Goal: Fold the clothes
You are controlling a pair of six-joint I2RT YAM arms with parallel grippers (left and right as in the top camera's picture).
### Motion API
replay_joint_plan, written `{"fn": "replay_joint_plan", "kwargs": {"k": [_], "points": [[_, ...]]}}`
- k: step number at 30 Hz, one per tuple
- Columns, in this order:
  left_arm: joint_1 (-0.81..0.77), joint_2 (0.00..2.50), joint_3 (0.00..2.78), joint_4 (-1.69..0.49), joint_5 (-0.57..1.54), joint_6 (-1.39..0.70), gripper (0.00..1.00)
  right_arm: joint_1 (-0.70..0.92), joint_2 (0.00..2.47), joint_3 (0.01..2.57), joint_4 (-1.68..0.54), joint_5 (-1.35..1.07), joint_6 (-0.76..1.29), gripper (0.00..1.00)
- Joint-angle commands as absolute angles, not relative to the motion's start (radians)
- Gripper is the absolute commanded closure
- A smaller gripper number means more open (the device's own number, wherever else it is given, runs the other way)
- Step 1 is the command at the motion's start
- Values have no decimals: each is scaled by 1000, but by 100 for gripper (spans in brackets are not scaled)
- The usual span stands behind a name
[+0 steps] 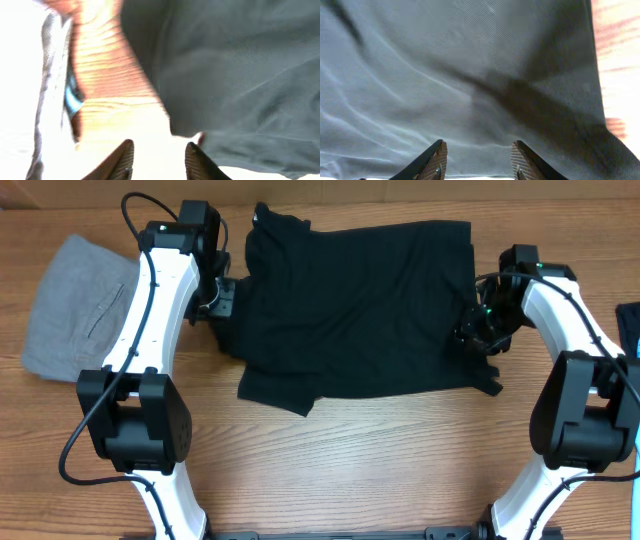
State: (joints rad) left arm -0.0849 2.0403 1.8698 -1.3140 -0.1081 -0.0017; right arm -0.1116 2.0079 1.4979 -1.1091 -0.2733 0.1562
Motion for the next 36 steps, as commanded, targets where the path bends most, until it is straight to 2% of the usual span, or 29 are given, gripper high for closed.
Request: {"fn": "replay_joint_plan", "kwargs": {"k": [1,4,8,12,14,19,24,30,31,32,33,36], "points": [[-76,2043,1867,-1317,-171,-16,59,-128,2016,1493,-1097,-236,160,55],[-76,2043,1868,-1320,-118,-14,65,-165,2004,1503,-1102,-254,149,58],[-76,2040,1875,-1336,72,54,67,-229,1948,1504,-1118,-329,123,57],[-82,2017,1883,-1362,299,125,64,-291,1870,1504,-1186,-373,132,50],[-90,1995,1883,-1371,339,128,64,-307,1849,1504,-1234,-372,135,46],[-116,1902,1883,-1401,363,139,65,-316,1848,1442,-1240,-354,155,40],[-132,1791,1883,-1467,351,138,60,-316,1848,1281,-1115,-345,247,46],[-175,1773,1860,-1550,337,134,61,-315,1848,1143,-928,-355,314,49],[-187,1773,1843,-1549,337,130,62,-315,1848,1127,-910,-362,316,52],[-198,1773,1826,-1544,337,125,62,-315,1848,1117,-895,-361,315,60],[-207,1773,1807,-1535,337,122,62,-315,1848,1114,-889,-360,314,75],[-242,1773,1715,-1475,337,89,61,-321,1840,1133,-906,-366,294,90]]}}
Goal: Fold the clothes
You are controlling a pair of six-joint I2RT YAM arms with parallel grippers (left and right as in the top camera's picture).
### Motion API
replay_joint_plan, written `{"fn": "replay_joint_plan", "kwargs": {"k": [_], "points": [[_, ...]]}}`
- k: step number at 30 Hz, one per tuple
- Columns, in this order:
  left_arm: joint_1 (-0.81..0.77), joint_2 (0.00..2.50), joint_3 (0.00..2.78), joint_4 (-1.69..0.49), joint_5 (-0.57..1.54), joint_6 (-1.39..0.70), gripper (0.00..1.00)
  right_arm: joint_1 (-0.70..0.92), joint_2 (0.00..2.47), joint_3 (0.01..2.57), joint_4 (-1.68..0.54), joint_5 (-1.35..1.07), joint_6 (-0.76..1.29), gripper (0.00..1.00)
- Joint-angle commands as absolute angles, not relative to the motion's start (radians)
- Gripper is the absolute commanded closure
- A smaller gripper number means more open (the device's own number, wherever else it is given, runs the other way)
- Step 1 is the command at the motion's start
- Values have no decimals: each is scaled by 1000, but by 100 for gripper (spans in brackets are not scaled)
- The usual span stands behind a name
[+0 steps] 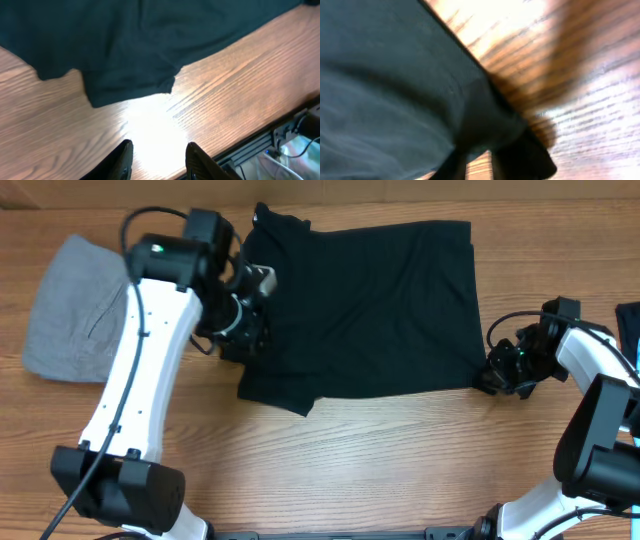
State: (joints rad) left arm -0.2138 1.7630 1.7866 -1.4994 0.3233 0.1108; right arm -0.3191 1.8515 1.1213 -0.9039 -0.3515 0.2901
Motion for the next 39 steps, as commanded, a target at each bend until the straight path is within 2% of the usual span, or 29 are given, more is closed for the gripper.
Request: {"fn": "replay_joint_plan", "kwargs": {"k": [1,7,15,24,39], "points": [[-252,1773,1681,-1456,337,78,61,-322,1835,1147,-925,-364,279,93],[-291,1773,1463,-1327,337,-15,63,-322,1747,1230,-1057,-321,228,96],[-297,1773,1232,-1137,342,-167,62,-322,1651,1232,-1077,-289,228,96],[-298,1774,1042,-878,299,-315,55,-322,1651,1232,-1075,-289,228,96],[-298,1780,954,-691,225,-418,55,-322,1651,1232,-1069,-290,228,96]]}}
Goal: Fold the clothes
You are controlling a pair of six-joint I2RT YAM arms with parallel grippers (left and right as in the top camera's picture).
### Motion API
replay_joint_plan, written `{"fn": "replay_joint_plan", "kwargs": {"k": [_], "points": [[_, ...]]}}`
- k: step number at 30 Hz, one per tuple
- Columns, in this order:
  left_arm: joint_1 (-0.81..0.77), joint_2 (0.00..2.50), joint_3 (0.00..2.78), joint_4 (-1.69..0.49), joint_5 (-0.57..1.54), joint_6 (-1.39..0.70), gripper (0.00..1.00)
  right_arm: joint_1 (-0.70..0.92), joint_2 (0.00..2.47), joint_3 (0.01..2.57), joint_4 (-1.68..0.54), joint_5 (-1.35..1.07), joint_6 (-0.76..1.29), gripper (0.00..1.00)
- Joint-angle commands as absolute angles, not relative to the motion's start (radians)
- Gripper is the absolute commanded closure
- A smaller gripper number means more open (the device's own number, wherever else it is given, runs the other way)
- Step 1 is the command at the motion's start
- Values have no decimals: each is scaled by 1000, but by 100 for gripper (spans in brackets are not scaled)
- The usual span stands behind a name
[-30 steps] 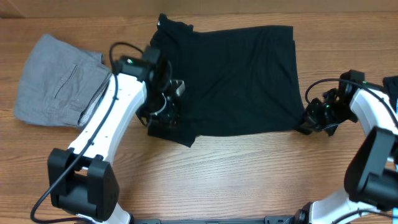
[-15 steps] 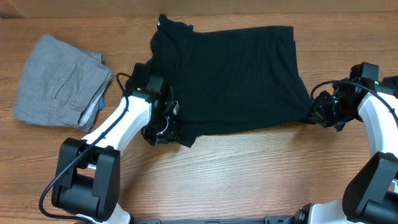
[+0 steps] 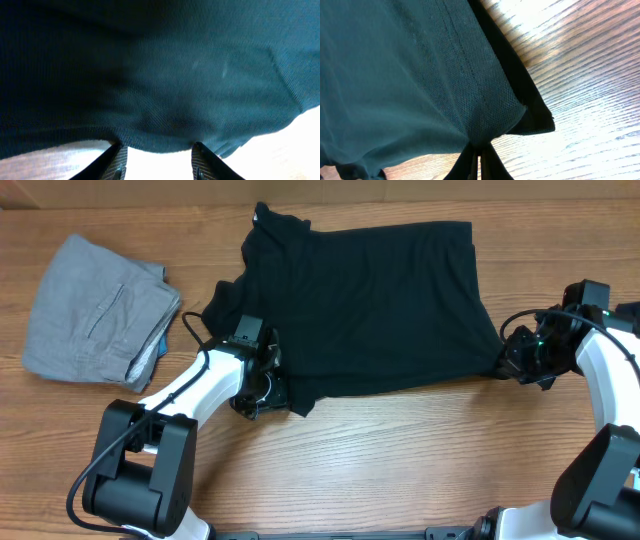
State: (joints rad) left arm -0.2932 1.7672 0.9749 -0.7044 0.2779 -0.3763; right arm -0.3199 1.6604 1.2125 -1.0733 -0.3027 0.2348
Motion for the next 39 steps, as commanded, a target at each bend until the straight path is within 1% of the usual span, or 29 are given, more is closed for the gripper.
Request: {"fn": "replay_joint_plan", "kwargs": {"k": [1,3,9,11,13,14,16,17,20,25,28,32,39], "points": [[-298,1780,954,-691,225,-428,55,-322,1651,1232,-1069,-290,228,96],[-298,1780,952,-689,218,-443,55,-322,1651,1232,-1069,-290,228,96],[-298,1780,944,-672,173,-616,56,-322,1651,1232,-1069,-290,228,96],[-298,1781,937,-672,168,-666,64,-322,1651,1232,-1069,-293,228,96],[-298,1781,925,-672,150,-718,74,-322,1651,1232,-1069,-293,228,96],[-297,1781,918,-672,148,-735,82,-322,1651,1232,-1069,-293,228,96],[-294,1781,913,-673,149,-741,92,-322,1651,1232,-1069,-293,228,96],[-294,1781,912,-679,150,-741,96,-322,1651,1232,-1070,-293,229,96],[-294,1781,912,-728,186,-731,96,-322,1651,1232,-1072,-293,228,96],[-294,1776,912,-865,344,-654,96,-323,1651,1232,-1084,-271,229,96],[-294,1758,912,-970,402,-606,96,-323,1651,1232,-1092,-244,233,96],[-294,1715,912,-1115,413,-535,96,-323,1651,1232,-1104,-243,232,96],[-295,1607,912,-1288,405,-469,96,-323,1651,1232,-1120,-208,233,96]]}}
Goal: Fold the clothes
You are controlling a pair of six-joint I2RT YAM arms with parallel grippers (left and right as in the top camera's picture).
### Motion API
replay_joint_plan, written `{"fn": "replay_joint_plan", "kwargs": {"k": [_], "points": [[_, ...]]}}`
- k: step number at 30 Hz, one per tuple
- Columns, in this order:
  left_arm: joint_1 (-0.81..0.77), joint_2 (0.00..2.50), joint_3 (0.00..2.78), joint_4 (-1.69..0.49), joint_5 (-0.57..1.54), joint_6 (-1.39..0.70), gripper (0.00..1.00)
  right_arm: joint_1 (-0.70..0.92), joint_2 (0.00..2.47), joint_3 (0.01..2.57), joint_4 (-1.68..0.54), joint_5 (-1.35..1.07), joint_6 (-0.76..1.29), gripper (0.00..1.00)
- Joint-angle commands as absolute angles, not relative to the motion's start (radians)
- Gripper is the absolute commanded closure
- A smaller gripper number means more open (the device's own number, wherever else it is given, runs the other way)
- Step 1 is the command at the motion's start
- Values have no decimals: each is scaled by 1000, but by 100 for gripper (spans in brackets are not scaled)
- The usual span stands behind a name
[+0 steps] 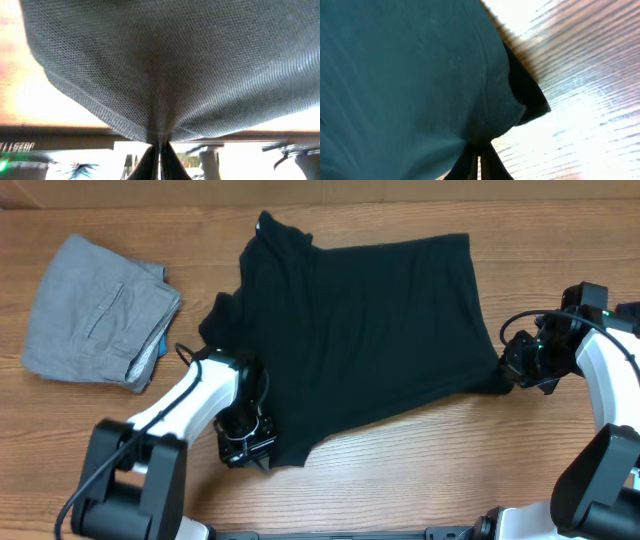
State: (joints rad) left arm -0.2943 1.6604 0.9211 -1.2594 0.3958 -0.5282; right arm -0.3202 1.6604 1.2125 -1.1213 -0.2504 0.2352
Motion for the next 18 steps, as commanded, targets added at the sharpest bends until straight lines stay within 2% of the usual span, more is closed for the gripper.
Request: {"fn": "replay_joint_plan", "kwargs": {"k": [1,4,10,15,18], "points": [[-295,1593,912,-1300,392,-468,96,-323,1651,1232,-1124,-200,233,96],[-295,1565,912,-1312,357,-471,96,-323,1651,1232,-1150,-173,233,94],[-295,1561,912,-1317,356,-474,96,-323,1651,1231,-1262,25,317,82],[-295,1561,912,-1339,331,-467,96,-323,1651,1230,-1258,23,319,80],[-295,1561,912,-1357,301,-461,96,-323,1651,1227,-1237,-41,307,70]]}}
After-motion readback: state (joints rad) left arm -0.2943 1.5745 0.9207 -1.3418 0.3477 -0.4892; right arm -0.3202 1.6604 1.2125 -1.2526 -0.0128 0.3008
